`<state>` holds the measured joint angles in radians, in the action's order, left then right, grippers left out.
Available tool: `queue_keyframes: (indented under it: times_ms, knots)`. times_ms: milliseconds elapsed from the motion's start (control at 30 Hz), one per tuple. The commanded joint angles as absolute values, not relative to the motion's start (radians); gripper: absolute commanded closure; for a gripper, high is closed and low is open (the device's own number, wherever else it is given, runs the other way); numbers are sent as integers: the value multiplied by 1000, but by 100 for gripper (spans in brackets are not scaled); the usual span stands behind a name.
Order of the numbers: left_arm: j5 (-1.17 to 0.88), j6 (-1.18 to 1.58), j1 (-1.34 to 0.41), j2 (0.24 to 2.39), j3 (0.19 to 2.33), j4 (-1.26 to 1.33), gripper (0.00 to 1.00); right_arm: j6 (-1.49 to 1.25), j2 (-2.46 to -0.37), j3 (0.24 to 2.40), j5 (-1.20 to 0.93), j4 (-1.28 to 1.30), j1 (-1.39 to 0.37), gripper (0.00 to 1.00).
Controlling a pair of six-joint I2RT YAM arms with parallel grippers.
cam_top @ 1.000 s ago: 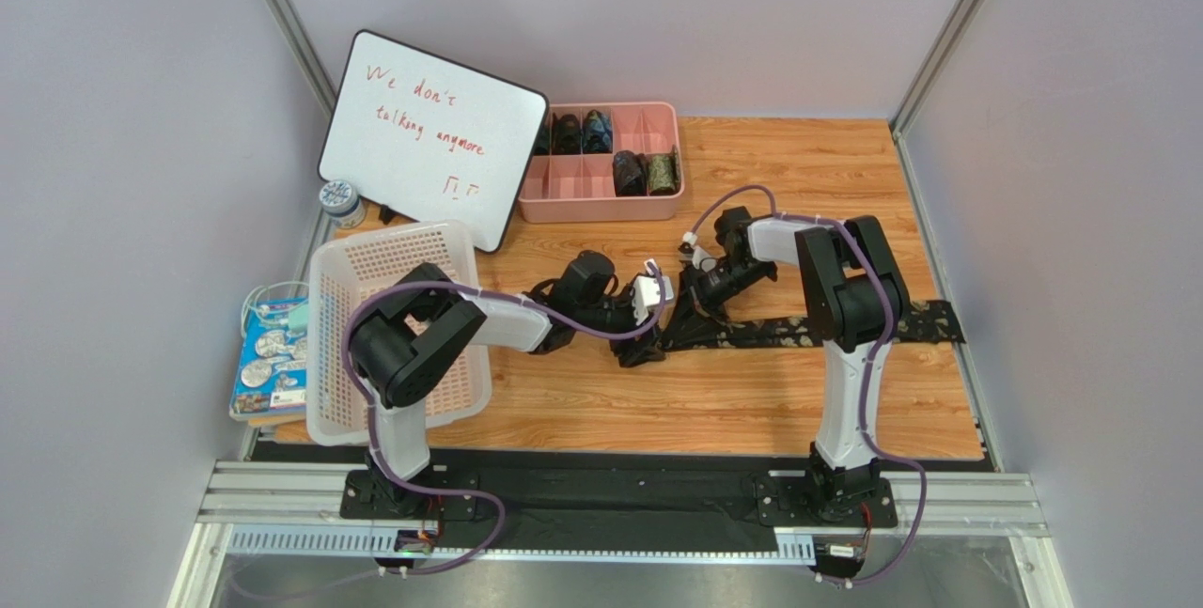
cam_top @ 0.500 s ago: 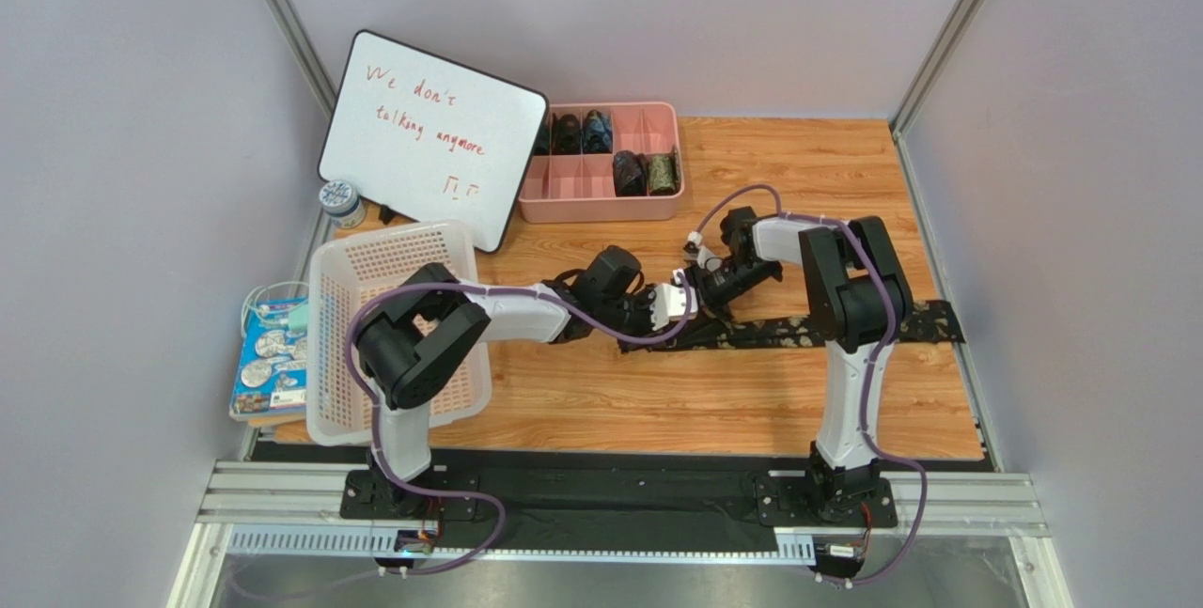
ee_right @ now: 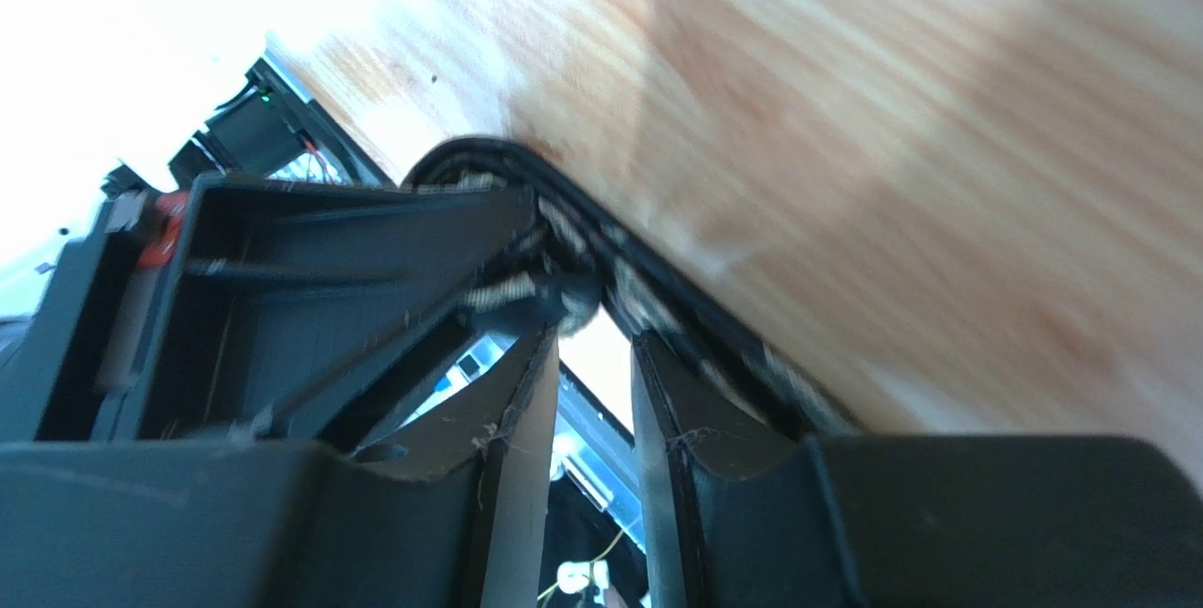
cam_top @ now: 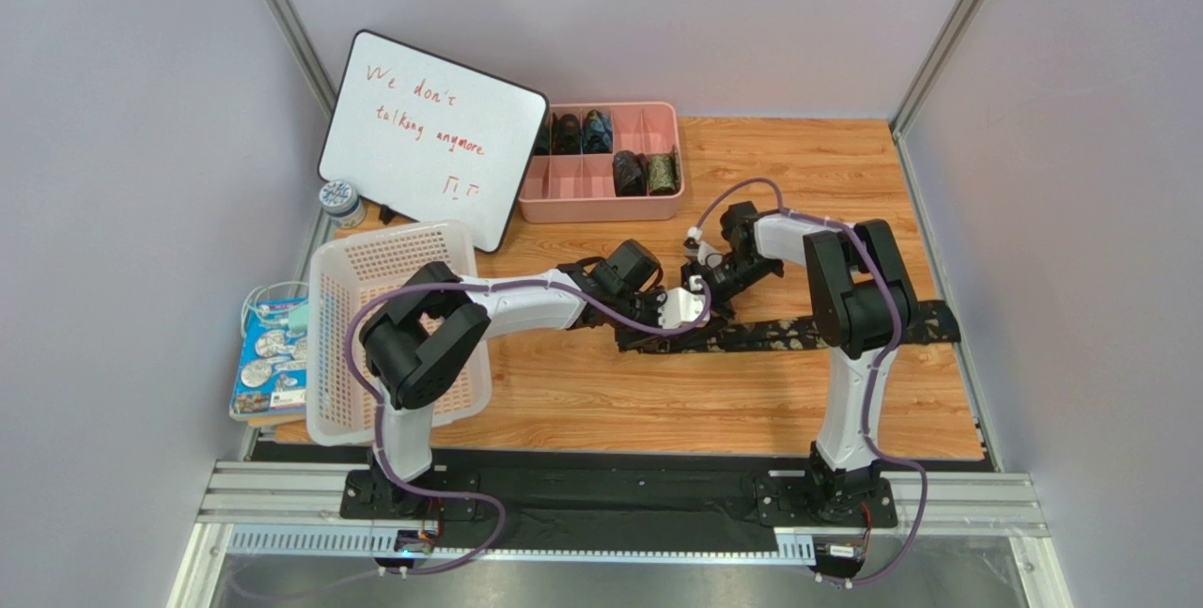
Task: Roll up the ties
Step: Roll the tie at the center of the board.
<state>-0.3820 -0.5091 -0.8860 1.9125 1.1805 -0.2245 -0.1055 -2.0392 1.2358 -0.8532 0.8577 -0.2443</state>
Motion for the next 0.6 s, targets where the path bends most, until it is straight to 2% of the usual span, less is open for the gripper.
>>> queue_keyframes:
  times_ms: [0, 200, 267, 400, 433, 567]
  knots:
    - [-353, -525, -891, 1962, 1180, -371, 85, -143, -2078, 1262, -854, 776, -273, 69]
    - [-368, -500, -891, 1971, 1198, -373, 84, -150, -2098, 1256, -807, 742, -324, 70]
    - [-374, -492, -890, 1970, 1198, -371, 79, -152, -2114, 1252, -720, 749, -337, 74]
    - [-408, -463, -881, 1927, 1160, -322, 62, -156, -2157, 1256, -608, 782, -341, 84]
    - [-414, -437, -870, 1902, 1148, -304, 51, -158, -2170, 1258, -574, 787, -339, 89]
    - [-465, -374, -822, 1841, 1098, -201, 36, -156, -2203, 1279, -519, 822, -342, 99]
